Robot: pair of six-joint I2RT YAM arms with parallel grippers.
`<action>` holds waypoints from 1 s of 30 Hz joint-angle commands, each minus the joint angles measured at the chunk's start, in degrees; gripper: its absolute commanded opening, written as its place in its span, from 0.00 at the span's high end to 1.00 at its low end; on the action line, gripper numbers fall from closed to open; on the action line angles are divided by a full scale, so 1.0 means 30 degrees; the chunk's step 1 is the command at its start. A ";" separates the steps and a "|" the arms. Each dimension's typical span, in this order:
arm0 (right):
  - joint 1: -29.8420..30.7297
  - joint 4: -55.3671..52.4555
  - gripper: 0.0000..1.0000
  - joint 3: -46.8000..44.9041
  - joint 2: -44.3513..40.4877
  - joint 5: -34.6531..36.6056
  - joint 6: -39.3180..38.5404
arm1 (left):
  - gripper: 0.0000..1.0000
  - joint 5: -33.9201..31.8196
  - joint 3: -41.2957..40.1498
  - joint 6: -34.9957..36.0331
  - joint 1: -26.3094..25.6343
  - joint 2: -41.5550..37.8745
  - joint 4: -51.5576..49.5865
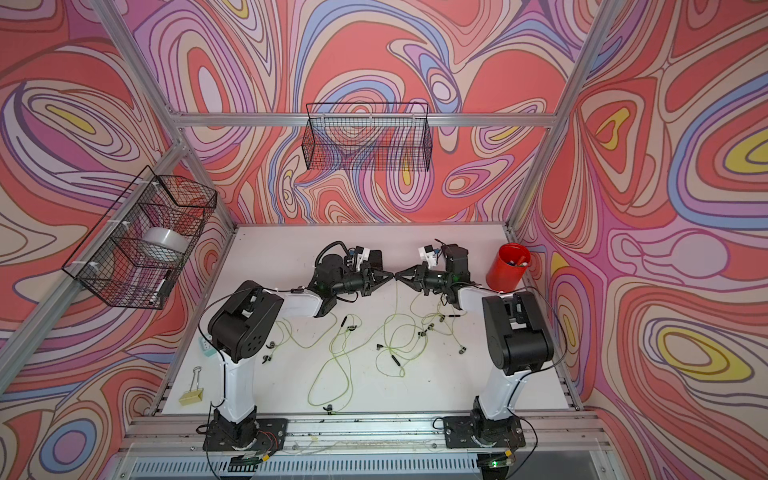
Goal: Plug wired earphones into phones
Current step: Pick up the wired earphone from the center of the board.
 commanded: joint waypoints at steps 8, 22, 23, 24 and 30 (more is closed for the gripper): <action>0.0153 0.0911 0.86 -0.0116 0.0382 -0.0474 0.0313 | 1.00 -0.0150 0.0573 0.0008 -0.0143 0.0430 0.0300; 0.0131 0.1248 1.00 -0.0279 0.0503 -0.0350 0.0373 | 1.00 -0.0314 0.0671 0.0392 -0.0168 0.0392 -0.0242; 0.0155 0.1197 1.00 -0.0263 0.0528 -0.0234 0.0315 | 1.00 -0.0452 0.0616 0.0642 -0.0154 0.0275 -0.0493; 0.0125 0.0998 1.00 -0.0207 0.0528 -0.0109 0.0163 | 0.99 -0.0526 0.0668 0.0975 -0.0114 0.0187 -0.0933; 0.0114 -0.5495 1.00 0.0759 -0.1249 0.3067 -0.4412 | 0.46 -0.2090 0.2484 0.5296 0.0581 -0.0992 -0.8899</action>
